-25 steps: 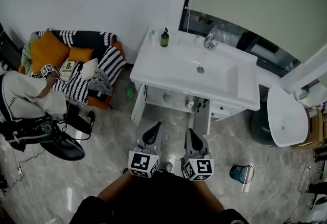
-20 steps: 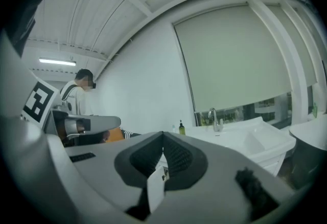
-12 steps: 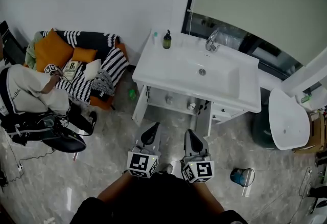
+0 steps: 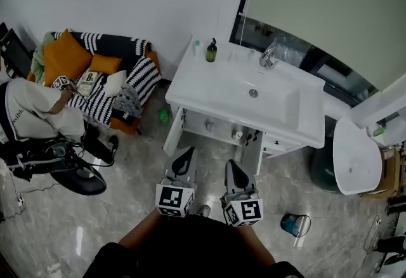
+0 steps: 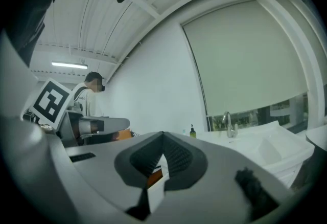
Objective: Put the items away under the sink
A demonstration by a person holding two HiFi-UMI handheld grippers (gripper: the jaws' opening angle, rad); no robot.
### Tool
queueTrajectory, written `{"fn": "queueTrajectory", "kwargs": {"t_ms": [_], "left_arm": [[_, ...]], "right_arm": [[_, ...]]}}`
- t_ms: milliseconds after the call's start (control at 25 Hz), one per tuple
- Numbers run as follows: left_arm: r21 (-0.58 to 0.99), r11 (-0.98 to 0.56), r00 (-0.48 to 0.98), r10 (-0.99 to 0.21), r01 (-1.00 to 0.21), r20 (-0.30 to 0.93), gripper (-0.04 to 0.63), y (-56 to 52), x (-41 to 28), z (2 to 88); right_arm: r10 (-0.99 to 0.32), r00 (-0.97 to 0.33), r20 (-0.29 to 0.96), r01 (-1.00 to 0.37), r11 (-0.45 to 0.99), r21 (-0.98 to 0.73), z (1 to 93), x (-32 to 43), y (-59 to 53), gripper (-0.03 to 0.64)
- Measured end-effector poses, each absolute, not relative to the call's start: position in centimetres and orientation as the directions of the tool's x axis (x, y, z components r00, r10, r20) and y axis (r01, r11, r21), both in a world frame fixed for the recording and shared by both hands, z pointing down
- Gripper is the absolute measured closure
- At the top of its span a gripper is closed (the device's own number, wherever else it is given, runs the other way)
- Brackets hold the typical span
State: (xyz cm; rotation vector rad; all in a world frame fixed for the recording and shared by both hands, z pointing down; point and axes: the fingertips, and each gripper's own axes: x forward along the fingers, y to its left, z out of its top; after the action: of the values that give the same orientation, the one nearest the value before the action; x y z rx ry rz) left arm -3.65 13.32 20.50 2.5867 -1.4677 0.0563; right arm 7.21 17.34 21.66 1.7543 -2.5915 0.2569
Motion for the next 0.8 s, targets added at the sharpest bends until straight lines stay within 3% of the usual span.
{"fn": "queueTrajectory", "kwargs": {"t_ms": [800], "left_arm": [[0.154, -0.572, 0.583, -0.812, -0.806, 0.032, 0.588, -0.7, -7.1, 19.6]], "right_arm": [[-0.951, -0.301, 0.074, -0.950, 0.293, -0.108, 22.2, 3.4, 2.4, 0.601]]}}
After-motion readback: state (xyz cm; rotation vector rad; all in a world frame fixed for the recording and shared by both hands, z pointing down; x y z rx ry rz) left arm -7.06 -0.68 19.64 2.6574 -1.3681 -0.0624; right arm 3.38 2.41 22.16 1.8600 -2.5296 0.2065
